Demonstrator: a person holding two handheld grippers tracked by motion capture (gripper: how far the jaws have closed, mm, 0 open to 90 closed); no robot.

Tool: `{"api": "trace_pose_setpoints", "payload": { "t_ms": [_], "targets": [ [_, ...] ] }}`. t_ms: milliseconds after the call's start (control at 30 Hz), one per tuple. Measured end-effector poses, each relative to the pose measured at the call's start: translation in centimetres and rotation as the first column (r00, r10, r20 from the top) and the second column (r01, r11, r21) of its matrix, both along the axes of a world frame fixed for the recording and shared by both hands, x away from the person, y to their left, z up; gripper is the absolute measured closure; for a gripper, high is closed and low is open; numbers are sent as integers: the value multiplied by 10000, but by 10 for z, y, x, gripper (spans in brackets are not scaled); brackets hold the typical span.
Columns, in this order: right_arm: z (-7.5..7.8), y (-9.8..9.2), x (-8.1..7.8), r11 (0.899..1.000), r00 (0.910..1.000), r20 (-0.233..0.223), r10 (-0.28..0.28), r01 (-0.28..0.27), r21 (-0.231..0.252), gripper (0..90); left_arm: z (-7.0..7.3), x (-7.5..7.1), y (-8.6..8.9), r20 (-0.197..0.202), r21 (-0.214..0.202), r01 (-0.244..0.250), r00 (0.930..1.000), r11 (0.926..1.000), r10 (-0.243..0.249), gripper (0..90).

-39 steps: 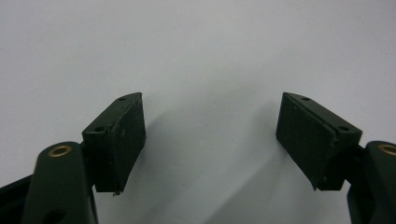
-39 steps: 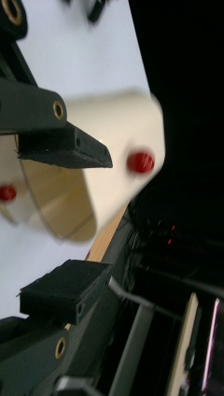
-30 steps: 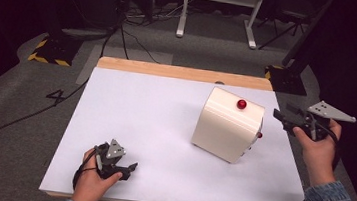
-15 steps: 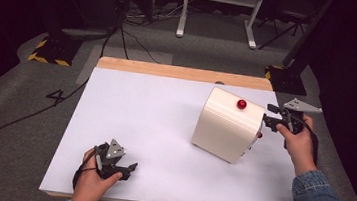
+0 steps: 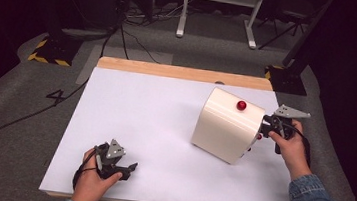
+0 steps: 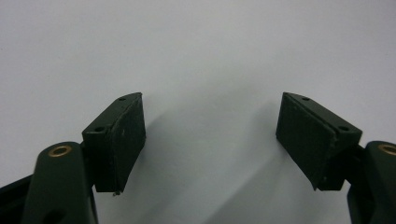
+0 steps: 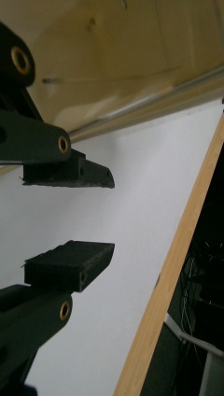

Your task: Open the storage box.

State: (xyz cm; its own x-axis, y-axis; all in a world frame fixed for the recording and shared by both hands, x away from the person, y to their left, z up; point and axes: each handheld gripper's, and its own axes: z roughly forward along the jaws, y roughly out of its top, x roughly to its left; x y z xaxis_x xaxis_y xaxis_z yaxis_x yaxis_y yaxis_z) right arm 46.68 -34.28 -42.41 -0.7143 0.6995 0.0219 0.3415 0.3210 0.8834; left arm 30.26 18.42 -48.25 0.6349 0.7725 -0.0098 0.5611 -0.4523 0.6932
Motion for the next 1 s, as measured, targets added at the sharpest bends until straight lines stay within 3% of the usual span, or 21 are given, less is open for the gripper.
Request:
{"api": "trace_pose_setpoints", "payload": {
  "t_ms": [167, 300, 533, 567, 667, 767, 833, 933, 1000],
  "targets": [
    [1, 0, -13, 9995, 9990, -316, 306, -309, -99, 633, 0, 0, 0, -50, -32, 0, 10000, 10000, -1, 242],
    [-2, 2, -36, 9981, 9970, -499, 591, -581, 210, 599, 0, 0, 0, -64, -31, -12, 10000, 10000, 12, 241],
    [-5, 8, -63, 9987, 9982, -323, 495, -490, 155, 572, 0, 0, -1, -80, -53, -32, 10000, 10000, 32, 241],
    [-5, 9, -68, 9998, 9994, -271, 204, -204, 19, 519, 0, 0, -1, -80, -59, -35, 10000, 10000, 35, 240],
    [-3, 8, -71, 9995, 9999, 32, -125, 126, -299, 465, 0, 0, -1, -83, -76, -33, 10000, 10000, 33, 241],
    [-1, 7, -71, 9991, 9996, 81, -262, 264, -345, 427, 0, 0, -1, -108, -59, -26, 9999, 10000, 25, 240],
    [0, 5, -74, 9967, 9978, 150, -644, 650, -486, 391, 0, 1, 0, -118, -74, -18, 9999, 10000, 18, 240],
    [2, 1, -77, 9932, 9946, -24, -1037, 1034, -538, 373, 0, 1, 0, -122, -87, -14, 9999, 10000, 13, 239],
    [8, -6, -88, 9856, 9853, -328, -1674, 1665, -291, 372, 0, 0, 0, -111, -75, -19, 9999, 10000, 18, 239]
  ]
}}
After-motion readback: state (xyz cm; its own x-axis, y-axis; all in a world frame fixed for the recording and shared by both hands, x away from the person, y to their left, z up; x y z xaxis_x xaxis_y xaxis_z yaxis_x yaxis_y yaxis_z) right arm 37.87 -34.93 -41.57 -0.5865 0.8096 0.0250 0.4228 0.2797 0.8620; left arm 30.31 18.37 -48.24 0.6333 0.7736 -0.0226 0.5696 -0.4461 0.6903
